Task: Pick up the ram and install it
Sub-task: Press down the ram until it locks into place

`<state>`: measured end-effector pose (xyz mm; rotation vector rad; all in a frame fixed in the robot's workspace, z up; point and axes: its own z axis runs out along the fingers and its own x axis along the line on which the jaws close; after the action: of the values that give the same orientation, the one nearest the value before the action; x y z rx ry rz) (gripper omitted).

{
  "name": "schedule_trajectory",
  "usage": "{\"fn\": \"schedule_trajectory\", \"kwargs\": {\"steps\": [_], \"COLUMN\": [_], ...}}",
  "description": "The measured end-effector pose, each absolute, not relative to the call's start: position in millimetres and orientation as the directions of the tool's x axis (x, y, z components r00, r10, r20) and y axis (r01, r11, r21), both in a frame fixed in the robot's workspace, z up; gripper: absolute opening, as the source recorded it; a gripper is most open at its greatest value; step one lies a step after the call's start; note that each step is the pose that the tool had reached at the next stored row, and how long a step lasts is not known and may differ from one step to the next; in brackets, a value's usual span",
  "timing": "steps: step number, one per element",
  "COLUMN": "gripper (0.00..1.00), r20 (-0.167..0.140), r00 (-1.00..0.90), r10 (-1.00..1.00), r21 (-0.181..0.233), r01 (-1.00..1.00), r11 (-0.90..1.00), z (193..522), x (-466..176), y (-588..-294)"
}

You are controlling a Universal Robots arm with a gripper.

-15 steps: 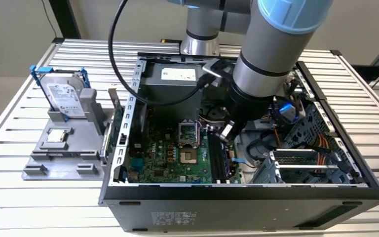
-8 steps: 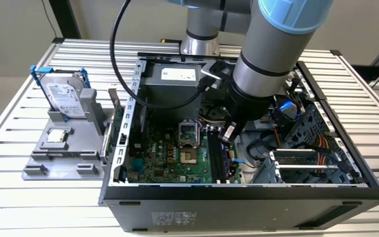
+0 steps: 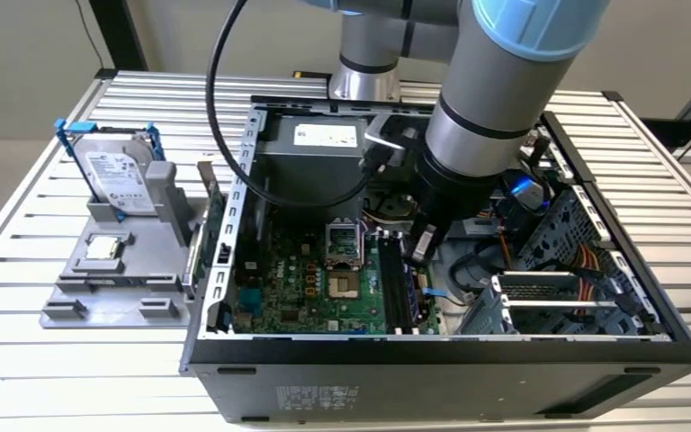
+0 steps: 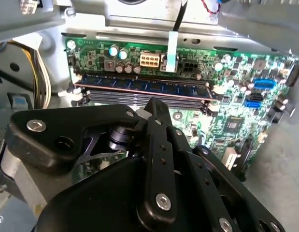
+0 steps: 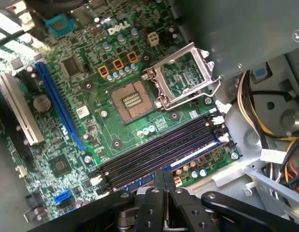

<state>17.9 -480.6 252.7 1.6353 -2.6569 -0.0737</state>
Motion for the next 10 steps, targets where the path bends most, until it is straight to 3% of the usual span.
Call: {"fn": "schedule_trajectory", "kwargs": {"steps": [10], "gripper": [0.00], "r20": [-0.008], "r00": [-0.319], "r10": [-0.948], "r21": [0.051], "r01": [-0.947], "r11": [0.318], "z": [252.7], "x": [19.1], "y": [-480.6]}}
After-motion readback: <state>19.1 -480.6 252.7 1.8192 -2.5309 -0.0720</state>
